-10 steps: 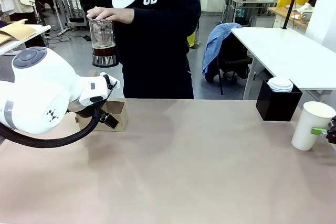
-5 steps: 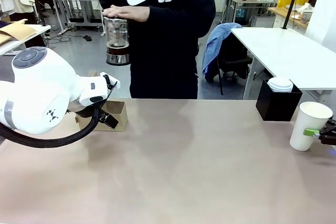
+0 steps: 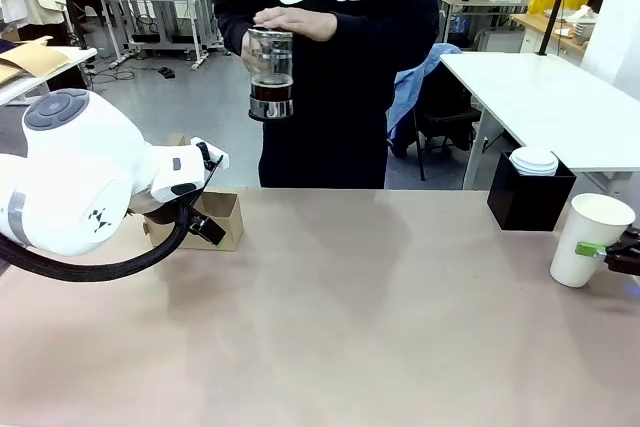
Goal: Pour a drink into a cup and package it in a carrier.
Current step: Pick up the 600 ml Paper Cup and place it in the middle top area of the table.
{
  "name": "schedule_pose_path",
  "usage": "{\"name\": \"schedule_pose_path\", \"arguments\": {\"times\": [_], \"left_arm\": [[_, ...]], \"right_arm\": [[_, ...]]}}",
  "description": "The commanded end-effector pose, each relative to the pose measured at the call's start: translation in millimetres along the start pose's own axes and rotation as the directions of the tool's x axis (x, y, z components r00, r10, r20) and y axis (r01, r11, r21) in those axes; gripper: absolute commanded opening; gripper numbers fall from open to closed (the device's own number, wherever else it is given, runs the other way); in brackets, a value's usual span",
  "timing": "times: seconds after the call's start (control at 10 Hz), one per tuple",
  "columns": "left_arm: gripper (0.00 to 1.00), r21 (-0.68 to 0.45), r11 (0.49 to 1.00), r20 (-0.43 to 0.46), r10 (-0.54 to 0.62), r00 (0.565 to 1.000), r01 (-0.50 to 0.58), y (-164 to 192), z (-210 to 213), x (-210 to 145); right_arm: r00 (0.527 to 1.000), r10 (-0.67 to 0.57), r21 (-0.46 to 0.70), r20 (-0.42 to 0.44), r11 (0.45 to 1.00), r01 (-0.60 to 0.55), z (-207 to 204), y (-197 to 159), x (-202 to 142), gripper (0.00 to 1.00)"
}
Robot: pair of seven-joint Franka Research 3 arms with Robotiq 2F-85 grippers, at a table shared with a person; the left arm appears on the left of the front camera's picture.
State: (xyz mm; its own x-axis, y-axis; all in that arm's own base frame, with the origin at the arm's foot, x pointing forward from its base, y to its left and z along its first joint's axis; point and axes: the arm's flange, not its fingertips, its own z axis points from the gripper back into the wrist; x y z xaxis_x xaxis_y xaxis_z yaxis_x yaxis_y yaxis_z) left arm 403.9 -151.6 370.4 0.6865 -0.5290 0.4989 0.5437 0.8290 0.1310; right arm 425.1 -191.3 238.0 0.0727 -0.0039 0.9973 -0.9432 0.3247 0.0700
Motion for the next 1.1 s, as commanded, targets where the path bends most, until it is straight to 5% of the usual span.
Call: {"name": "schedule_pose_path", "arguments": {"times": [0.0,0.3,0.6,1.0], "left_arm": [[1.0,0.0,1.0,0.0,-0.001,1.0,0.001,0,0,0],[1.0,0.0,1.0,0.0,-0.001,1.0,0.001,0,0,0],[1.0,0.0,1.0,0.0,-0.001,1.0,0.001,0,0,0],[1.0,0.0,1.0,0.0,-0.001,1.0,0.001,0,0,0]], "right_arm": [[0.999,-0.041,-0.151,0.018,0.988,0.043,-13,23,45,0.81],[0.993,-0.057,-0.334,0.108,0.938,0.09,-47,57,122,0.81],[0.993,-0.015,-0.423,0.12,0.904,0.064,-151,80,181,0.81],[0.995,0.031,-0.413,0.096,0.911,0.012,-306,75,157,0.81]]}}
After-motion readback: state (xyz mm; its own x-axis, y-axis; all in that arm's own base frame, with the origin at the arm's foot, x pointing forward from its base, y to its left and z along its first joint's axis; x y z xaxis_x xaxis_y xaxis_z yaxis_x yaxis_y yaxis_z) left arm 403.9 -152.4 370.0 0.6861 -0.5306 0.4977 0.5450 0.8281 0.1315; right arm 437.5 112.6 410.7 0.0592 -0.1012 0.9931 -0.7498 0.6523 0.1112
